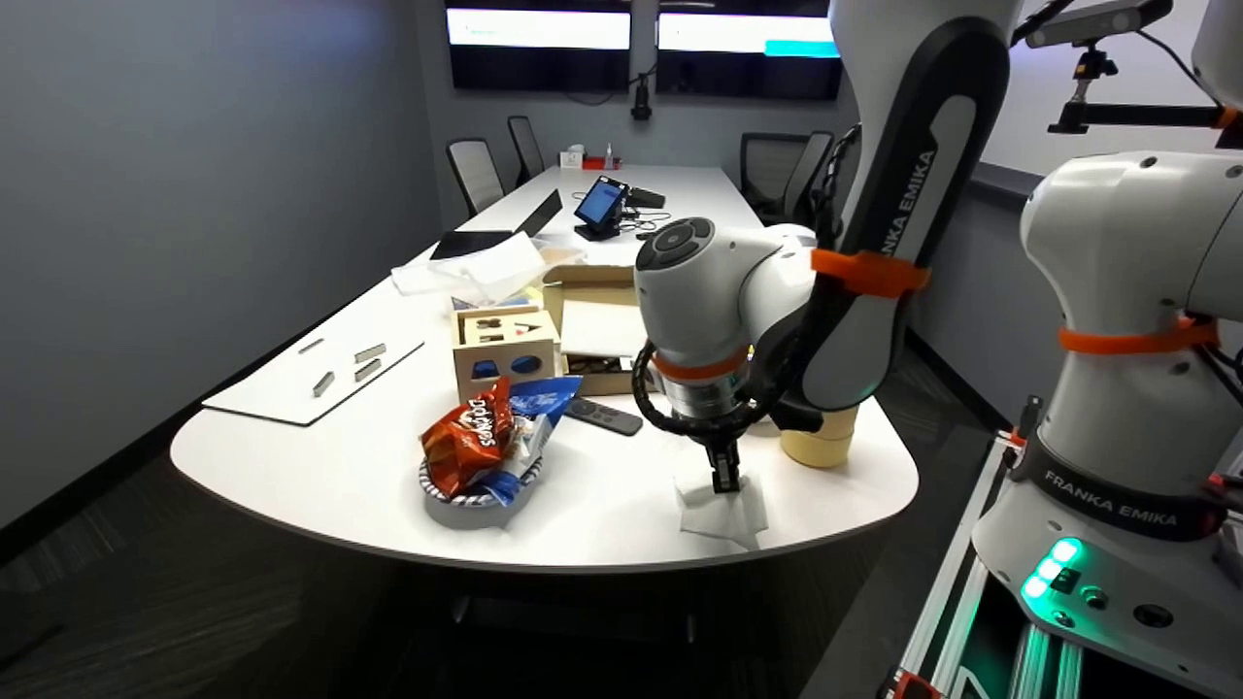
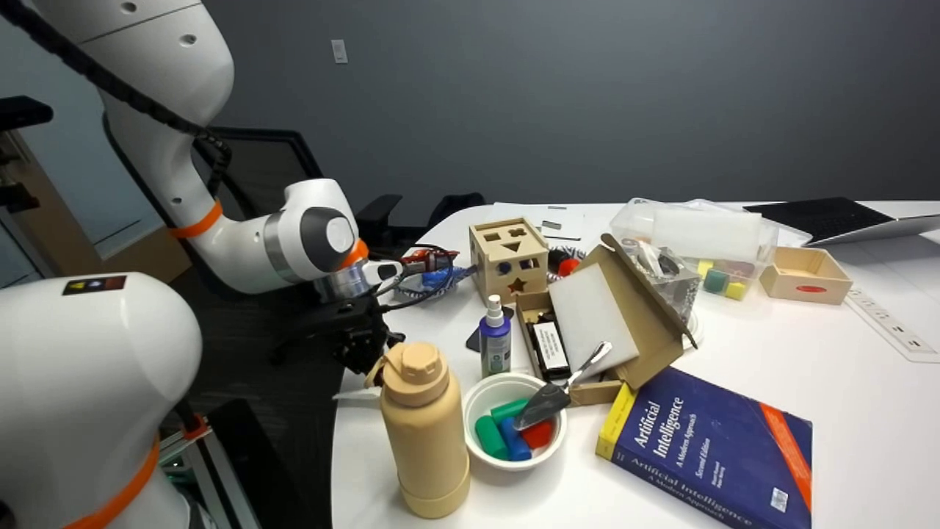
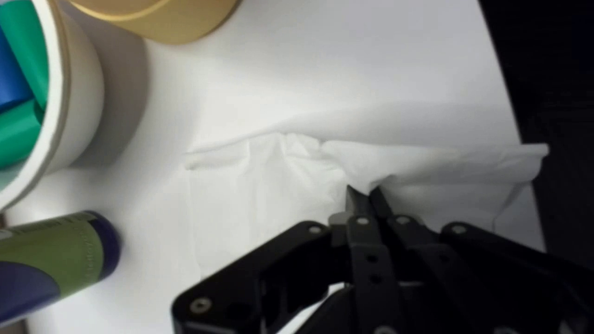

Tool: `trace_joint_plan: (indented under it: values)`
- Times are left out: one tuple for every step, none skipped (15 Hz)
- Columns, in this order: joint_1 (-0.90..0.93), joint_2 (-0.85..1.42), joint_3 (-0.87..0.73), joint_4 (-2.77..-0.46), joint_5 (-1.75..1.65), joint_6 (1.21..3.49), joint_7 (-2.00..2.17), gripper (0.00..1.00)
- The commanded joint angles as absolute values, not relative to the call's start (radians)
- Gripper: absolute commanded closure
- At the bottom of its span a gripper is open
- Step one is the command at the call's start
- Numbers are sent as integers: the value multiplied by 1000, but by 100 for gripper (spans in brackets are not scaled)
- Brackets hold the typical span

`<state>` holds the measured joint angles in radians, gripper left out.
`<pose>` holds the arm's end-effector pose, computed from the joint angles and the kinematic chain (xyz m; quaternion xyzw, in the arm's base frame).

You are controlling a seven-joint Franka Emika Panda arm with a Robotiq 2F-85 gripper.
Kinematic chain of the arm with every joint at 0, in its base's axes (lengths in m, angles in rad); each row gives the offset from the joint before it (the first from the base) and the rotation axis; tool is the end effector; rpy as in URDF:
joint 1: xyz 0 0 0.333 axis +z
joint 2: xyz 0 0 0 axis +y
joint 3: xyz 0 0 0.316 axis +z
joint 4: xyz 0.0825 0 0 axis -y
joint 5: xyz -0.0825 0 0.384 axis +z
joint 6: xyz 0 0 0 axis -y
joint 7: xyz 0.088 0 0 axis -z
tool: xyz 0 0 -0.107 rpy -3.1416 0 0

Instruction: Wipe the table using the napkin

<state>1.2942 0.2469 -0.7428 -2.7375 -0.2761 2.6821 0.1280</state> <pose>0.3176 0.1757 0.1481 0.9268 0.3291 -0.0774 0.1634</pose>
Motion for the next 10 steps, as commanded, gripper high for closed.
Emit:
trace_joint_plan:
  values:
    - [1056, 85, -530, -2769, -253, 2664, 99, 100]
    - [985, 102, -451, -2740, -181, 2668, 59, 100]
    - [909, 108, -376, -2741, -160, 2704, 69, 100]
    - [831, 109, -303, -2746, -146, 2733, 73, 100]
    - [768, 102, -258, -2779, -175, 2784, 104, 100]
    - [704, 151, -211, -2753, -193, 2835, 117, 100]
    - [653, 170, -171, -2744, -206, 2868, 134, 100]
    - [613, 187, -155, -2746, -255, 2914, 168, 100]
    - [587, 211, -167, -2745, -335, 2959, 217, 100]
    - [674, 226, -276, -2748, -373, 2996, 240, 100]
